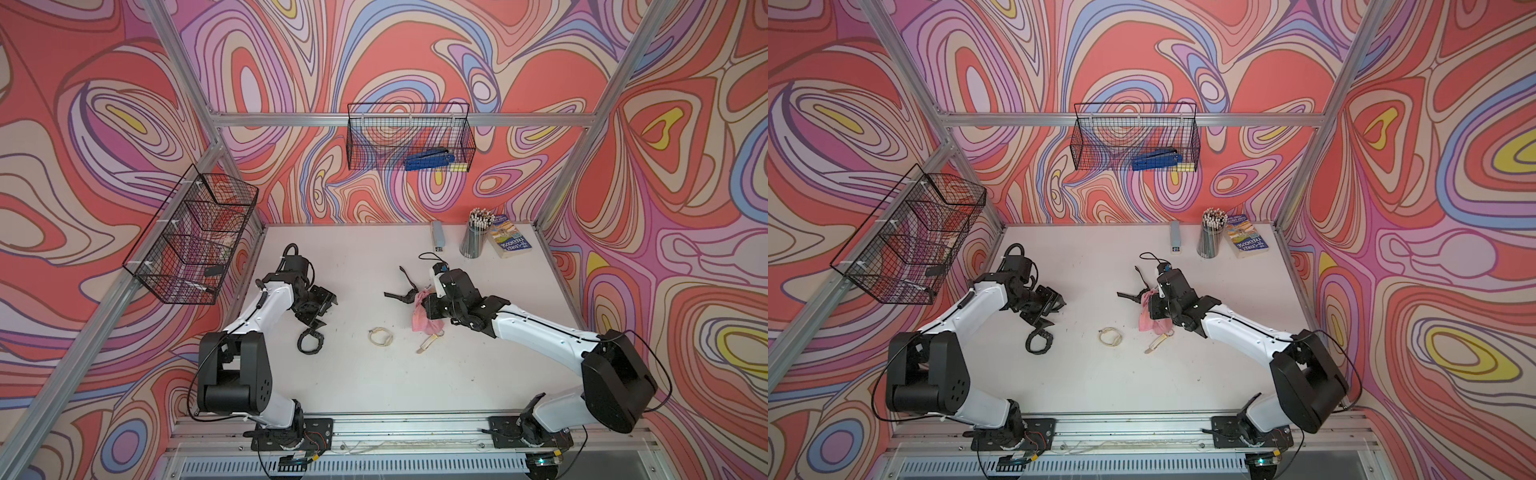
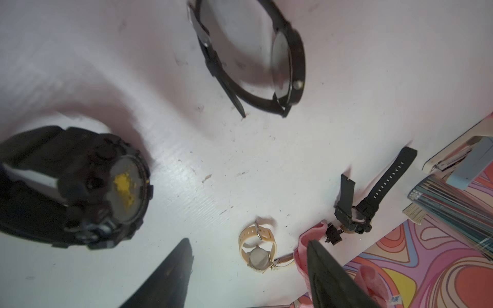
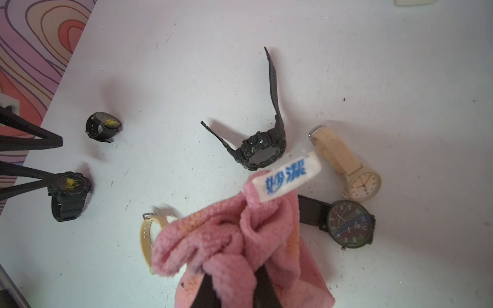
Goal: Wipe the watch dial
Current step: Pick up the watch at the center of the board.
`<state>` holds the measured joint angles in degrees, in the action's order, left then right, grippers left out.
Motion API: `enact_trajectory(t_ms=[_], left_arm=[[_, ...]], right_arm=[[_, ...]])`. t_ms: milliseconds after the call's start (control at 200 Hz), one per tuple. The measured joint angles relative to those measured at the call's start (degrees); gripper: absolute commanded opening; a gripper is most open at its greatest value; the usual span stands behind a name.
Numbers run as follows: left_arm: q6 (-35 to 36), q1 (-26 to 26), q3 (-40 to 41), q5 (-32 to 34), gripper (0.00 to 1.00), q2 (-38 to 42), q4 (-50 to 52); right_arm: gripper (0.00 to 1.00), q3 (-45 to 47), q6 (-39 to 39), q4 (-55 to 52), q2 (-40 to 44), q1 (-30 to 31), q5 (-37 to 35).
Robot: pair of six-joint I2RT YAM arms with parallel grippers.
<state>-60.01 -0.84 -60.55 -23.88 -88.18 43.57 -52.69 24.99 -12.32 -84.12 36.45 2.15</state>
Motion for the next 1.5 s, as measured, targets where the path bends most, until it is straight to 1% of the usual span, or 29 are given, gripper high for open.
enact_trajectory(t_ms=[195, 346, 581, 711, 936, 1167, 1502], left_arm=[[0.50, -3.91, -6.38, 0.00, 0.69, -7.08, 0.37], [1.09, -5.01, -10.01, 0.44, 0.63, -11.80, 0.35], [0.81, -5.79, -11.26, 0.59, 0.60, -16.79, -0.79], [0.11, -6.01, -12.17, 0.57, 0.56, -18.99, -1.66], [-1.25, -6.01, -12.70, 0.79, 0.51, -19.74, -3.28], [-2.43, -6.03, -13.66, 0.48, 0.52, -21.29, -4.81], [-3.26, -6.03, -13.68, 0.37, 0.54, -18.80, -5.51]], right_arm=[[0.04, -1.62, 0.13, 0.28, -1.51, 0.00, 0.76], [0.04, -2.56, 0.13, 0.20, -3.50, 0.00, 1.18], [0.04, -5.55, -0.24, -0.33, -6.67, 0.00, 1.84], [0.04, -6.75, -0.76, -0.85, -7.48, 0.00, 1.95], [0.04, -8.00, -1.60, -1.53, -8.98, 0.00, 2.40], [0.04, -9.40, -2.10, -1.90, -10.95, 0.00, 3.30], [0.05, -11.45, -3.15, -2.32, -13.29, 0.00, 4.44]])
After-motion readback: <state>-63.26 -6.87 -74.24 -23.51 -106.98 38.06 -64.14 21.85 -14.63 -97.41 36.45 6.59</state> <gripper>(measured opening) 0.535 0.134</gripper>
